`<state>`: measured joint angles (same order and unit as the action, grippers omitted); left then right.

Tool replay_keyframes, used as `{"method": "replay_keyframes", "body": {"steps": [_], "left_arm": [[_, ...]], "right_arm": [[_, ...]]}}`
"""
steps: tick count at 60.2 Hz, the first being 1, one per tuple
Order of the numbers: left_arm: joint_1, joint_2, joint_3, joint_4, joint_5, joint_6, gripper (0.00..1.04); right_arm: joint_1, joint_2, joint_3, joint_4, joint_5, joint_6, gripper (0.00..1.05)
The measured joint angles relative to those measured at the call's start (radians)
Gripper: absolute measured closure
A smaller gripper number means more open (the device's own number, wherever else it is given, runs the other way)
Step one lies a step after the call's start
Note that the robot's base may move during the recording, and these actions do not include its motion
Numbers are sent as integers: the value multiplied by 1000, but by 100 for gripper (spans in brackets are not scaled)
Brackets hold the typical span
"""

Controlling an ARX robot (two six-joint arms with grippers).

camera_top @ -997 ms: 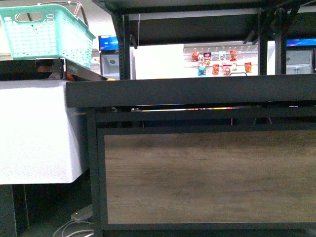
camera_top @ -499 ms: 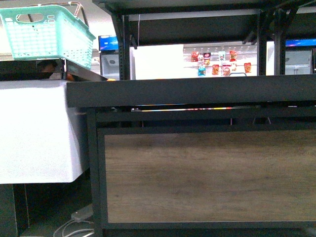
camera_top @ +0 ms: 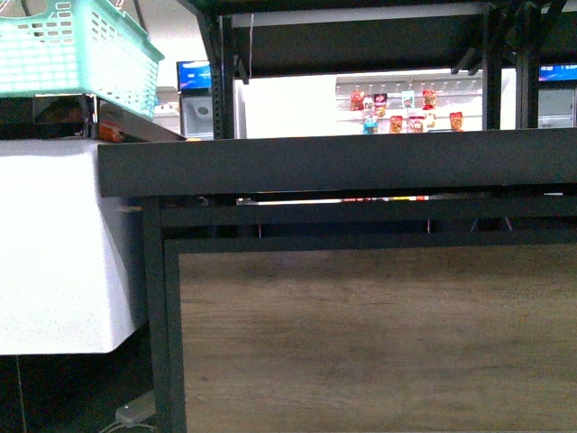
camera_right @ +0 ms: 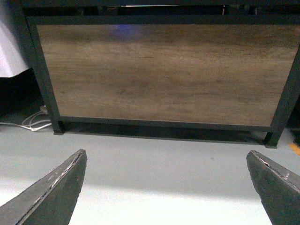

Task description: Pick lemon from shelf

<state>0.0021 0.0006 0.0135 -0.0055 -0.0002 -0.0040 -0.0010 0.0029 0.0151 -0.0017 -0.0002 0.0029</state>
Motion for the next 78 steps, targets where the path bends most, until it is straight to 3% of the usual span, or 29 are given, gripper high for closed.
{"method": "replay_keyframes", "body": {"steps": [78], "left_arm": [[0,0,0,0,2,0,8]], "right_arm": [[0,0,0,0,-1,0,2]]}}
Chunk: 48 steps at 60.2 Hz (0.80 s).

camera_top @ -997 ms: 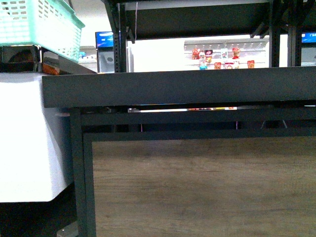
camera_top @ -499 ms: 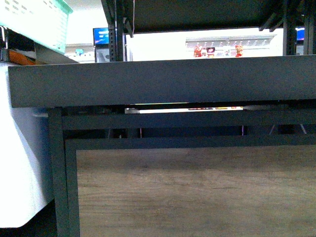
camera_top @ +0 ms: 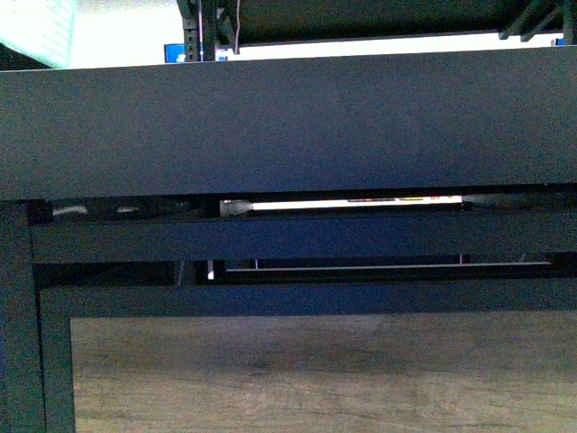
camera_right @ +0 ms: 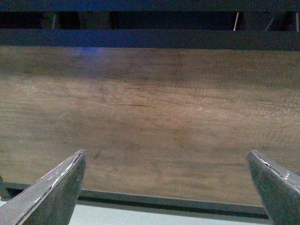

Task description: Pick lemon from shelf

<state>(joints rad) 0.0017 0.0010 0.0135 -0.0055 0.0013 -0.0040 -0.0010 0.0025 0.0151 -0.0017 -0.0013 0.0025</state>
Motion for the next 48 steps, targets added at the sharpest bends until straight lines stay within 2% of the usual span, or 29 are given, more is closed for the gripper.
{"method": "replay_keyframes", "body": {"steps": [48], "left_arm": [[0,1,0,0,-1,0,8]], "right_arm": [[0,1,0,0,1,0,2]]}}
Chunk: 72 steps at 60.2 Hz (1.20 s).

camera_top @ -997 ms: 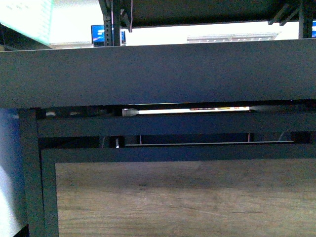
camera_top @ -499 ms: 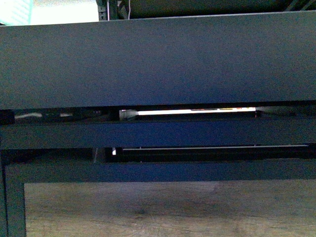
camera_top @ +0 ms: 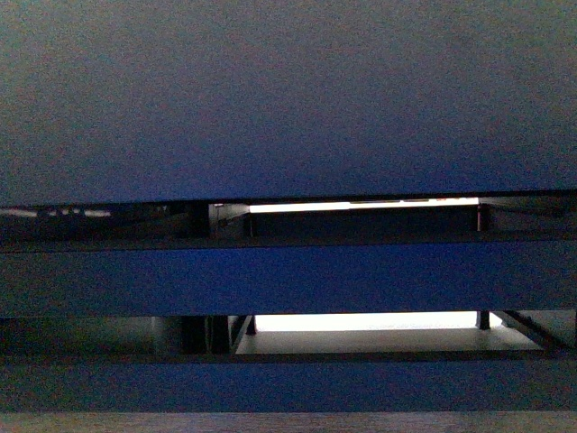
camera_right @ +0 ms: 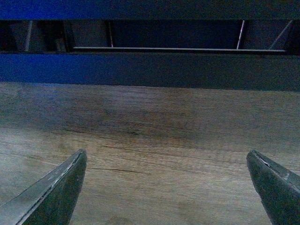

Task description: Pick lemon from shelf

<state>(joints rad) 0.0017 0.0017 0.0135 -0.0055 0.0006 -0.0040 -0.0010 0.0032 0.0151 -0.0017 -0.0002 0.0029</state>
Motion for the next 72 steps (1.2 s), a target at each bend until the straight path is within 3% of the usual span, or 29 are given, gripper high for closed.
{"method": "replay_keyframes", "body": {"steps": [72], "left_arm": [[0,0,0,0,0,0,8]], "right_arm": [[0,0,0,0,0,0,2]]}}
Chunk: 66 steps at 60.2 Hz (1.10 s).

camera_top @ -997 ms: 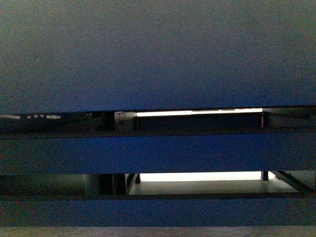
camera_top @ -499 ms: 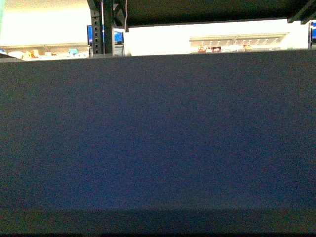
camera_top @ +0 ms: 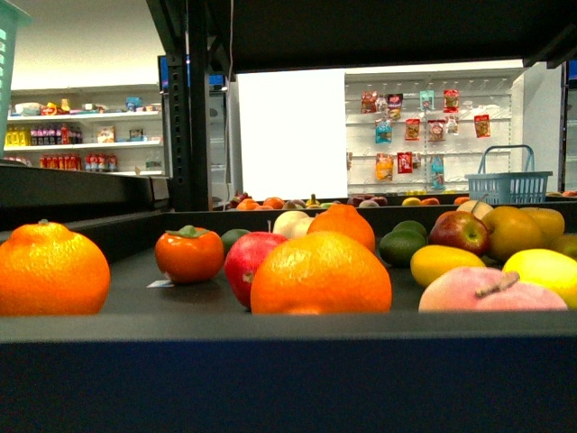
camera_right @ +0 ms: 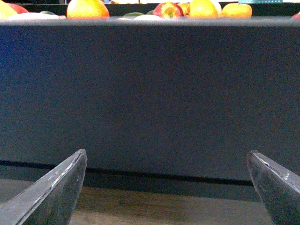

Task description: Pick lemon from shelf

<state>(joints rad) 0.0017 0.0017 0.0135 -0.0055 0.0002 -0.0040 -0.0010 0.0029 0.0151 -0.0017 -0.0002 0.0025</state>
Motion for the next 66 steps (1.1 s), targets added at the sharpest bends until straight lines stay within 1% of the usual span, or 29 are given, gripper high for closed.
{"method": "replay_keyframes", "body": {"steps": [66], "left_arm": [[0,0,0,0,1,0,8]], "right_arm": [[0,0,0,0,0,0,2]]}}
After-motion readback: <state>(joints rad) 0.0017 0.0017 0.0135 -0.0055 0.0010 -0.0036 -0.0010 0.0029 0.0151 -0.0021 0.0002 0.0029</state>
